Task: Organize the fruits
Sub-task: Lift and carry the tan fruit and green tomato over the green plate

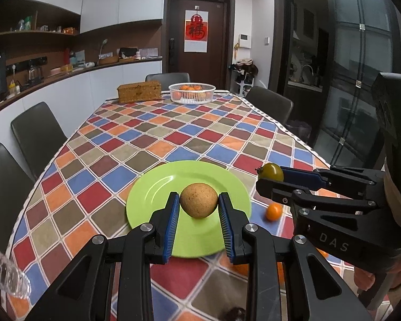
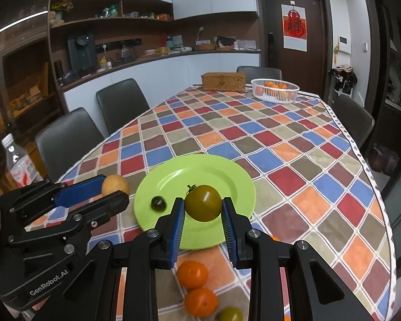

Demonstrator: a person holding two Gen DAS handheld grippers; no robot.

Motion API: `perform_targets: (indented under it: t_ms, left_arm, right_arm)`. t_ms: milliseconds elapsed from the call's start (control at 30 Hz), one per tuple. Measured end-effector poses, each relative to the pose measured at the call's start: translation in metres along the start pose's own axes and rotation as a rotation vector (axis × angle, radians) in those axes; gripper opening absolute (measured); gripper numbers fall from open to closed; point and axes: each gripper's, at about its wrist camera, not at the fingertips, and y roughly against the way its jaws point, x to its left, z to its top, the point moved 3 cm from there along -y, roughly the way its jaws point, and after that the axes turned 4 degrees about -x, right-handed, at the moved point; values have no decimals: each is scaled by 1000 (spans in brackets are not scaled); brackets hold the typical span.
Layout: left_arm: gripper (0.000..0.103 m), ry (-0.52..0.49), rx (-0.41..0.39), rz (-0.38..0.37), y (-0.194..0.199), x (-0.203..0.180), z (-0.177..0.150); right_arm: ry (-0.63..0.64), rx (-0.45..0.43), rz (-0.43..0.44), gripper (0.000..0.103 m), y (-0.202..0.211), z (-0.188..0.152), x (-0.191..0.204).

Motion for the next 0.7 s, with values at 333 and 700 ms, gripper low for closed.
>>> perform_targets:
  t_ms: [333,700]
  left_arm:
    - [30,28,93,-6,-61,26,6]
    - [30,73,252,-28,-125,51,-2]
  right_arm:
    - [-16,122,5,29,-66,8,-13]
    - [-36,260,-1,29,-129,8,-27]
